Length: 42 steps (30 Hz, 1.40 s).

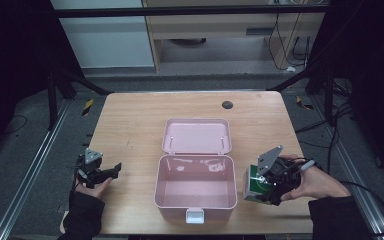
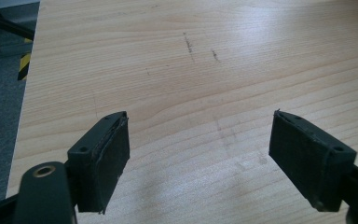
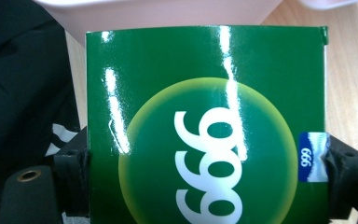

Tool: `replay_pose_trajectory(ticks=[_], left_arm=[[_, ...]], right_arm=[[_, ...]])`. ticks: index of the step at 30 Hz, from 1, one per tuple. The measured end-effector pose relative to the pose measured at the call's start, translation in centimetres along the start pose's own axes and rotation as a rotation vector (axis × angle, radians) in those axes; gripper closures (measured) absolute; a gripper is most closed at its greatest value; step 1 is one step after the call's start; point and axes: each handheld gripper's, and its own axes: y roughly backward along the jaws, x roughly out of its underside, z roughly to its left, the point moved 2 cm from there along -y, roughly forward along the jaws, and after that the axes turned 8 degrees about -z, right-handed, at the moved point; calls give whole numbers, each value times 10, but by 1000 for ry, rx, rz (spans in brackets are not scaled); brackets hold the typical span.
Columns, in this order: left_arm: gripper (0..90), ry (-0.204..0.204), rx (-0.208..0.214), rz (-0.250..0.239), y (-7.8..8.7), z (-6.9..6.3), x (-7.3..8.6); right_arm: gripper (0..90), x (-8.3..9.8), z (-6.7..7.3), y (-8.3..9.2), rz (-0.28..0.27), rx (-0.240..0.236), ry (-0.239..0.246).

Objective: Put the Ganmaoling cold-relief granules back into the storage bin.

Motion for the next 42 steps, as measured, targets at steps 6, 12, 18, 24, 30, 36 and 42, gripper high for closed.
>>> replay_pose_trajectory(ticks=[6, 12, 18, 24, 30, 36, 42], left_arm=[[194, -1, 3, 4, 0, 0, 0], [194, -2, 5, 7, -1, 0, 0], [194, -3, 6, 9, -1, 0, 0], [194, -2, 7, 9, -1, 0, 0], [194, -2, 6, 9, -1, 0, 0], [194, -2, 7, 9, -1, 0, 0], [195, -1, 7, 9, -1, 0, 0]], right_arm=[[160, -11, 0, 13, 2, -4, 17], [161, -19, 0, 26, -1, 2, 25], [161, -31, 1, 39, -2, 5, 35], [161, -43, 1, 50, 1, 4, 38], [161, -55, 3, 55, 5, 7, 46], [160, -69, 3, 57, -3, 7, 57], [160, -84, 2, 55, -1, 11, 69]])
